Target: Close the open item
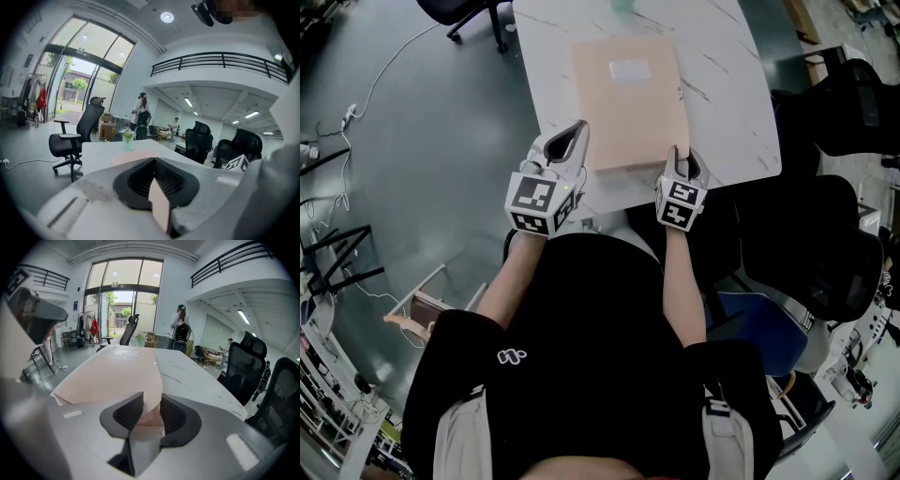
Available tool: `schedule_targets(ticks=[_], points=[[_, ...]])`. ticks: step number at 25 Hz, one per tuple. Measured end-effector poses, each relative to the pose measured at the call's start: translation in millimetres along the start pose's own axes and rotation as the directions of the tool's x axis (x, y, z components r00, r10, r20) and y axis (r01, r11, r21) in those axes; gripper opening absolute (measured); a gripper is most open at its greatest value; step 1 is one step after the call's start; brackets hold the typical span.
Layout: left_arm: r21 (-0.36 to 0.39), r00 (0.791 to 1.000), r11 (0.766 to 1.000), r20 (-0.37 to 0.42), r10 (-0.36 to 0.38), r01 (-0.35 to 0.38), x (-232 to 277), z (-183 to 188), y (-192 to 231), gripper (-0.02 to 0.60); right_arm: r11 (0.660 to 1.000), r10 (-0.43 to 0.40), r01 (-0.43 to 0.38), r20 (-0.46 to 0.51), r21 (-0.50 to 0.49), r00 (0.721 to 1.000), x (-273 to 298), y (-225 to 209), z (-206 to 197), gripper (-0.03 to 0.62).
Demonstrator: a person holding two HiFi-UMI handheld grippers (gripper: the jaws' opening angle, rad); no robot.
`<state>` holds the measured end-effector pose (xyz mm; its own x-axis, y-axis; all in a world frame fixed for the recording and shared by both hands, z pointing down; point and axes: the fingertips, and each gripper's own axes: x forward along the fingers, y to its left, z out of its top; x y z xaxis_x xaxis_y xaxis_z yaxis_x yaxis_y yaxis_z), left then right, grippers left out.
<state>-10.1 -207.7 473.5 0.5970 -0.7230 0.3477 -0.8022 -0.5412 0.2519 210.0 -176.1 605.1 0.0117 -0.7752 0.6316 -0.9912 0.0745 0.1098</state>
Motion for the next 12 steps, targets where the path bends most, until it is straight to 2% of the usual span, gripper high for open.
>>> schedule_targets(ticks=[2,4,6,8,12], points=[[-0.002,1.0,1.0,0.0,-0.001,0.001,1,-1,0,0.0,0.999,-0.025,0.025,-0.014,-0.024,1.0,0,-2,-1,0.109],[-0.003,1.0,1.0,-0.001,-0.002,0.002,1,-1,0,0.002,0.989,-0.066,0.059,-0.049,-0.138,0.997,1,-3,-5,0.181],[-0.006,1.0,1.0,-0.001,-0.002,0.002,0,-1,1,0.0,0.955,-0.093,0.072,-0.057,-0.288,0.994,2,4,-5,0.112],[-0.008,1.0,1.0,-0.001,-0.003,0.003,0,-1,1,0.0,0.925,-0.102,0.074,-0.056,-0.372,0.993,4,11,-3,0.062],[-0.008,1.0,1.0,-0.004,-0.004,0.004,0,-3,1,0.0,0.919,-0.081,0.053,-0.055,-0.39,0.995,14,19,7,0.029]])
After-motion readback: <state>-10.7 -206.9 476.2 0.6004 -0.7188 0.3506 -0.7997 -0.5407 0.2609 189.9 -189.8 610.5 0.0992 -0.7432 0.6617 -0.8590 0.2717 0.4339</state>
